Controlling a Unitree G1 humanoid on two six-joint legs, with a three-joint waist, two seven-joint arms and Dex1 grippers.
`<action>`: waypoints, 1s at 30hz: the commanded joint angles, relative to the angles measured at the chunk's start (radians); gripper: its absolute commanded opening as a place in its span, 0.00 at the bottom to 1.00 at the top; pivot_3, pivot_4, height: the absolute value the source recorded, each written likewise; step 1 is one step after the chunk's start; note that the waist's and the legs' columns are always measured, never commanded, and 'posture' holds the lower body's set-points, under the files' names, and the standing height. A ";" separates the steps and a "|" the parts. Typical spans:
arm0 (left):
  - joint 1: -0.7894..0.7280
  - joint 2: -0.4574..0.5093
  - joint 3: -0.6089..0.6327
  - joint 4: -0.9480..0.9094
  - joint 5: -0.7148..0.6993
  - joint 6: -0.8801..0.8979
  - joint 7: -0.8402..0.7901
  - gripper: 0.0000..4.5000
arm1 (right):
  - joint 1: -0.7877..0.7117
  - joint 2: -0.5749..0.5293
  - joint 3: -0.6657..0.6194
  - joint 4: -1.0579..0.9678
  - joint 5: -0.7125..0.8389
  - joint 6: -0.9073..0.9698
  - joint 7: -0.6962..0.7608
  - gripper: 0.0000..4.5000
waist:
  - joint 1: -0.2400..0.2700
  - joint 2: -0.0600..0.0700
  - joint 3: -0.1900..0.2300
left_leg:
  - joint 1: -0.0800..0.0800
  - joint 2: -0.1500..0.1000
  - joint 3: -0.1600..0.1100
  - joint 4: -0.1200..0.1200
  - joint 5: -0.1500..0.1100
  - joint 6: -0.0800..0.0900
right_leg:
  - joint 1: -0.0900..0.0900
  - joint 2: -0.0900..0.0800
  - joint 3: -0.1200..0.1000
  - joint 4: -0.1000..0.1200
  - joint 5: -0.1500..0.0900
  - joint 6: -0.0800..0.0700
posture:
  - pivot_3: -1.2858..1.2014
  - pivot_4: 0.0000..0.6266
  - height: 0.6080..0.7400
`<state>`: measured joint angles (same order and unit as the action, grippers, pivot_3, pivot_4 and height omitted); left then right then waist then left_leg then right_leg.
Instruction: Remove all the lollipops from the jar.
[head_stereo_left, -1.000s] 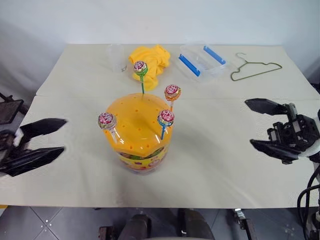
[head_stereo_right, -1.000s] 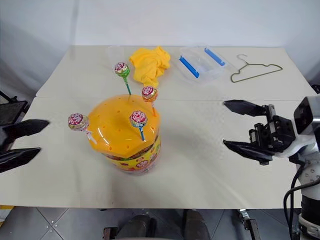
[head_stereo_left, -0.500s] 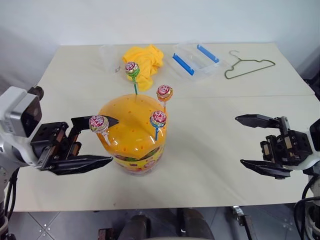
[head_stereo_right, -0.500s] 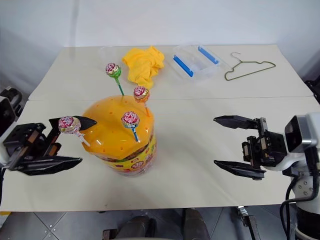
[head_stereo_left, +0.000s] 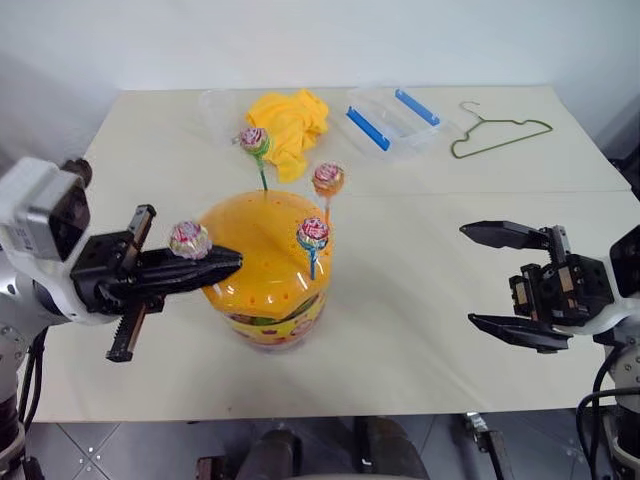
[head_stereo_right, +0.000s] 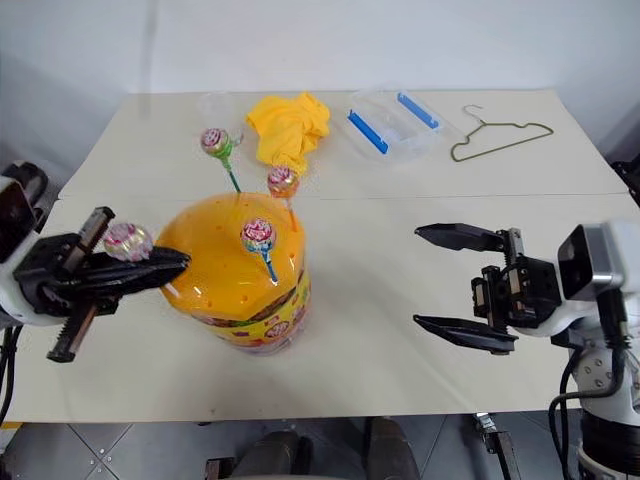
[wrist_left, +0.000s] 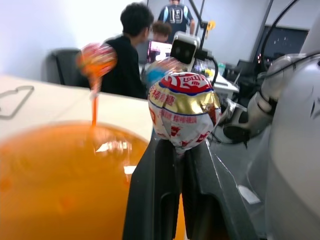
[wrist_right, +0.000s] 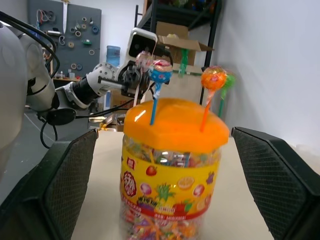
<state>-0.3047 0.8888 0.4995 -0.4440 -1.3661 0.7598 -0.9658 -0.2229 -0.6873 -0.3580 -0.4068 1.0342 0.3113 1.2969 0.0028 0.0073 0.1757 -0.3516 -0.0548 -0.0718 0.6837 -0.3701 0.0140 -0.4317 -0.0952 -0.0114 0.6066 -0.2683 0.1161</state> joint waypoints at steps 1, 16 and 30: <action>-0.102 -0.013 0.067 0.139 -0.145 0.002 0.139 0.00 | -0.036 0.014 -0.003 -0.022 0.045 0.013 -0.036 1.00 | 0.001 0.000 0.000 | 0.000 0.000 0.000 0.000 0.000 0.000 | 0.000 0.000 0.000 0.000 0.000 0.000 | 0.52 0.24 1.00; 0.493 0.168 0.228 0.700 0.402 0.027 0.150 0.00 | -0.081 -0.003 0.038 -0.022 -0.009 0.019 -0.005 1.00 | -0.019 -0.005 0.000 | -0.002 -0.003 0.002 -0.002 0.000 0.000 | -0.011 0.001 0.004 0.006 -0.001 -0.001 | 0.52 0.24 1.00; 0.614 0.059 0.215 0.572 0.582 0.048 0.178 0.44 | -0.060 -0.035 0.041 0.022 -0.083 0.018 0.058 1.00 | 0.013 -0.007 -0.001 | -0.002 -0.002 0.003 -0.002 -0.001 0.000 | -0.012 0.001 0.009 0.004 -0.001 -0.001 | 0.52 0.24 1.00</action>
<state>0.2933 0.9472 0.6695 0.1194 -0.8120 0.8249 -0.7858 -0.2841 -0.7048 -0.2872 -0.3639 0.9483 0.3470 1.3527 0.0155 0.0007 0.1749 -0.3535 -0.0571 -0.0689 0.6816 -0.3706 0.0141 -0.4436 -0.0945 -0.0030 0.6108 -0.2689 0.1151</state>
